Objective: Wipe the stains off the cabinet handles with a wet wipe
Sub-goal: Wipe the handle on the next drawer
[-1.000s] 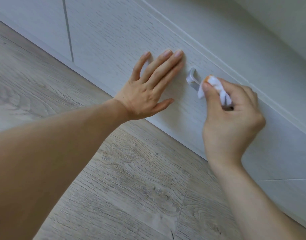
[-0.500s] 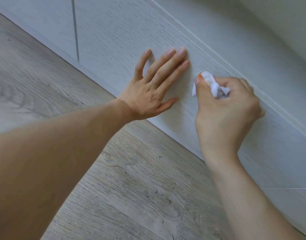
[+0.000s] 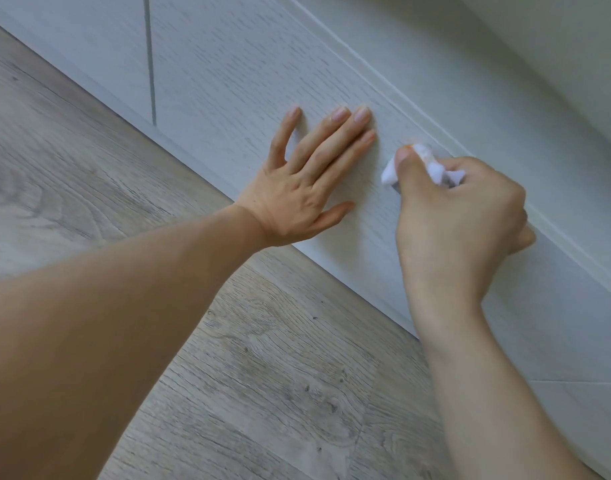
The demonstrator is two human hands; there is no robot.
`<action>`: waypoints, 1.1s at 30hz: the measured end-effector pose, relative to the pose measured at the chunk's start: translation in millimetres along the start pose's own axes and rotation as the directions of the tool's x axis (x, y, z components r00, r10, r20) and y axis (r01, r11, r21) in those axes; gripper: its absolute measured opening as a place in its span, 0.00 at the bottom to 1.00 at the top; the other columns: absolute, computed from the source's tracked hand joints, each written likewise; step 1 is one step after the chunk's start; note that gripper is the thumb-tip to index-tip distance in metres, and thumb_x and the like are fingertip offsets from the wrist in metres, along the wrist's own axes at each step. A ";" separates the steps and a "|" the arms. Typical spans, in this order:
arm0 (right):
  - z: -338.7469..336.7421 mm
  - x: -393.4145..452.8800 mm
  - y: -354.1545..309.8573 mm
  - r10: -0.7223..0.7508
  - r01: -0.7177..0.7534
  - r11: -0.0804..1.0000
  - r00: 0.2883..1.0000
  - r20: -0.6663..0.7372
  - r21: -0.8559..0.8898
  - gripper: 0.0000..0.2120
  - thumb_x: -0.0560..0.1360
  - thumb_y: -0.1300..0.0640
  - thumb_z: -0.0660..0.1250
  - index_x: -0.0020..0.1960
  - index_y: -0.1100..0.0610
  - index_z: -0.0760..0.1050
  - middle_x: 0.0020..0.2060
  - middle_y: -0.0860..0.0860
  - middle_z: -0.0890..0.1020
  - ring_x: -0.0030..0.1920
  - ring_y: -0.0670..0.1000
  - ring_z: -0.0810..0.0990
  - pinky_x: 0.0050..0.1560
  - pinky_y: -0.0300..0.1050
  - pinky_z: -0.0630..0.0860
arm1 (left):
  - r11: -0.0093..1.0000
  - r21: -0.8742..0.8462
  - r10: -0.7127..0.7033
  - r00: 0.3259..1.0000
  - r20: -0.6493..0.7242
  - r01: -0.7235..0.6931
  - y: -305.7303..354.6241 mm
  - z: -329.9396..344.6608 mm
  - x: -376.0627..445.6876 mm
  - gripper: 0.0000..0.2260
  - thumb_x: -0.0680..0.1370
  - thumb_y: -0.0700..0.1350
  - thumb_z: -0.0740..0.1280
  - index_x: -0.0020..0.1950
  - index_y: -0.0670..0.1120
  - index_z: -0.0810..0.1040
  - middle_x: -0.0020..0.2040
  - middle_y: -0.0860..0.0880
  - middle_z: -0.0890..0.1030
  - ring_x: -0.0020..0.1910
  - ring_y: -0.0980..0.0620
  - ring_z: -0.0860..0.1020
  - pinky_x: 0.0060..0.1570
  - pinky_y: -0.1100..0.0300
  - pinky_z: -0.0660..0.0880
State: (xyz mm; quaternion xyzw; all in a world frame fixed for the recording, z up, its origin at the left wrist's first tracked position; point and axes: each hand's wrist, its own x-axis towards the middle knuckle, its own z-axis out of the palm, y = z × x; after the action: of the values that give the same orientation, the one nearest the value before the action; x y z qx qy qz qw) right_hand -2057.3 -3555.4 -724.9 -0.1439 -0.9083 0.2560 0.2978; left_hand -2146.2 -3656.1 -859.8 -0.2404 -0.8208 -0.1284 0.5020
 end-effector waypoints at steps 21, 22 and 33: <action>-9.0 -17.1 35.6 -0.265 0.266 0.964 0.952 -0.150 -0.014 0.10 0.74 0.47 0.68 0.36 0.50 0.77 0.32 0.42 0.73 0.45 0.44 0.69 0.54 0.54 0.62 | 0.999 0.018 0.047 0.997 0.069 -0.049 -8.8 -14.9 0.7 0.32 0.80 0.57 0.58 0.77 0.40 0.53 0.75 0.42 0.56 0.75 0.45 0.56 0.72 0.44 0.49; -10.4 -16.7 39.0 -0.271 0.271 0.962 0.950 -0.155 -0.021 0.11 0.74 0.46 0.67 0.36 0.50 0.78 0.32 0.42 0.73 0.46 0.43 0.69 0.55 0.54 0.62 | 0.998 0.020 0.051 0.996 0.071 -0.052 -9.3 -15.5 0.6 0.32 0.80 0.57 0.58 0.77 0.40 0.53 0.75 0.42 0.56 0.75 0.45 0.55 0.72 0.44 0.49; -24.1 -20.3 76.6 -0.316 0.314 0.948 0.908 -0.275 -0.055 0.06 0.75 0.52 0.69 0.41 0.53 0.81 0.39 0.40 0.75 0.46 0.49 0.73 0.51 0.48 0.59 | 0.998 0.022 0.051 0.988 0.143 -0.055 -8.0 -22.9 2.1 0.33 0.81 0.58 0.56 0.77 0.39 0.50 0.75 0.40 0.55 0.75 0.43 0.54 0.71 0.41 0.52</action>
State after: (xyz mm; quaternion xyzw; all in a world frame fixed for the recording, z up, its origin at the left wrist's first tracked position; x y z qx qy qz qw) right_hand -2018.3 -3491.3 -759.8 -0.0317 -0.8696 0.1771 0.4599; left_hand -2133.7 -3672.6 -847.2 -0.2642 -0.8494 -0.0869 0.4486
